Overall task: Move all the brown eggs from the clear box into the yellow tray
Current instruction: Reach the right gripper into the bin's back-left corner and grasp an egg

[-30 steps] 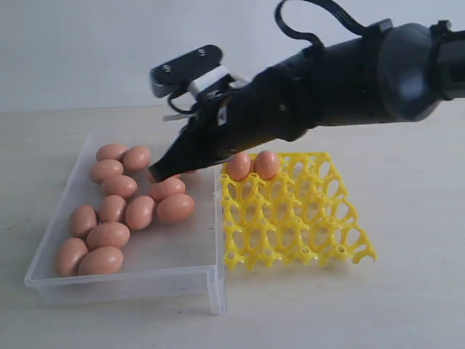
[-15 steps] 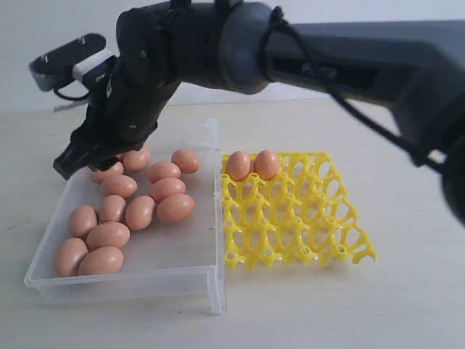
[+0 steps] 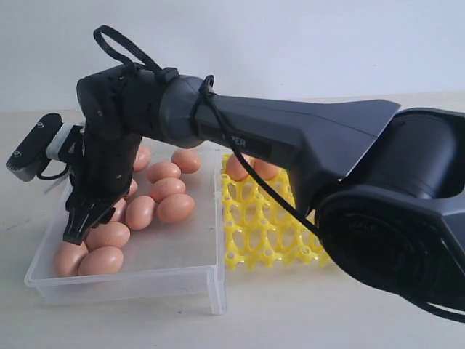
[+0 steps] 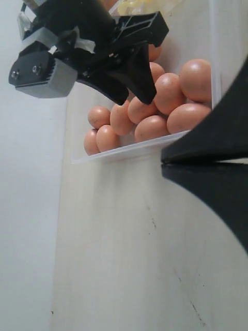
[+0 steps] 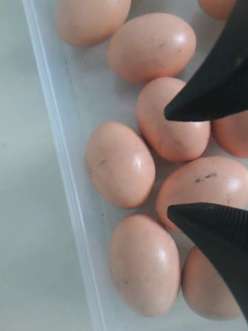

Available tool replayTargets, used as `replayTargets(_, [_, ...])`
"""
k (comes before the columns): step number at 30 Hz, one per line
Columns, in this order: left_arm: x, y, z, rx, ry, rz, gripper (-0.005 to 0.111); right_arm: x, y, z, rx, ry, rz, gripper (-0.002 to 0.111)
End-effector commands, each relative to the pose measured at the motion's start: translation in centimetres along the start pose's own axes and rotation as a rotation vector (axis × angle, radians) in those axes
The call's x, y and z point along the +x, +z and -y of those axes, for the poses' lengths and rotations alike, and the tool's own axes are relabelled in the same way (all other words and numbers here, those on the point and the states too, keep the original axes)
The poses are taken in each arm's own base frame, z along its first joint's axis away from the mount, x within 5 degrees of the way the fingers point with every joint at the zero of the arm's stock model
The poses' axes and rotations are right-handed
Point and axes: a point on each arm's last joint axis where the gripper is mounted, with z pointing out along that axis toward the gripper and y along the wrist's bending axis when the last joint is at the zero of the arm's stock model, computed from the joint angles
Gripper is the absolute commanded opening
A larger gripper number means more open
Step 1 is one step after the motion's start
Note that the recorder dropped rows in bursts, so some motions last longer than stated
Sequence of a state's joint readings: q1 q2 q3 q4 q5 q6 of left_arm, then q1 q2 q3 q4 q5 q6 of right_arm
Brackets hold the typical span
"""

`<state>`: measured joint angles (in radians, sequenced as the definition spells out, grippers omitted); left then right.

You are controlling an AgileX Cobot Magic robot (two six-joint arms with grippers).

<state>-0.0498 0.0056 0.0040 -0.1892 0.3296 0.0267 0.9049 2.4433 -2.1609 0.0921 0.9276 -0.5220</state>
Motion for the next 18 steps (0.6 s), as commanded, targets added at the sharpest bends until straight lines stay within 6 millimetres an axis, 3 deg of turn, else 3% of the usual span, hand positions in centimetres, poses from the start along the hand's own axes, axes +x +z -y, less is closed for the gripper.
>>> replayTargets(1, [-0.2, -0.1, 0.0, 0.002, -0.003, 0.02, 0.0, -0.4, 0.5, -0.6, -0.013, -0.033, 0.021, 0.047])
replayTargets(9, [-0.2, -0.1, 0.0, 0.002, -0.003, 0.02, 0.0, -0.5, 0.8, -1.1, -0.026, -0.035, 0.019, 0.052])
replayTargets(18, [-0.2, -0.1, 0.0, 0.002, -0.003, 0.02, 0.0, 0.5, 3.1, -1.4, -0.049, -0.031, -0.026, 0.056])
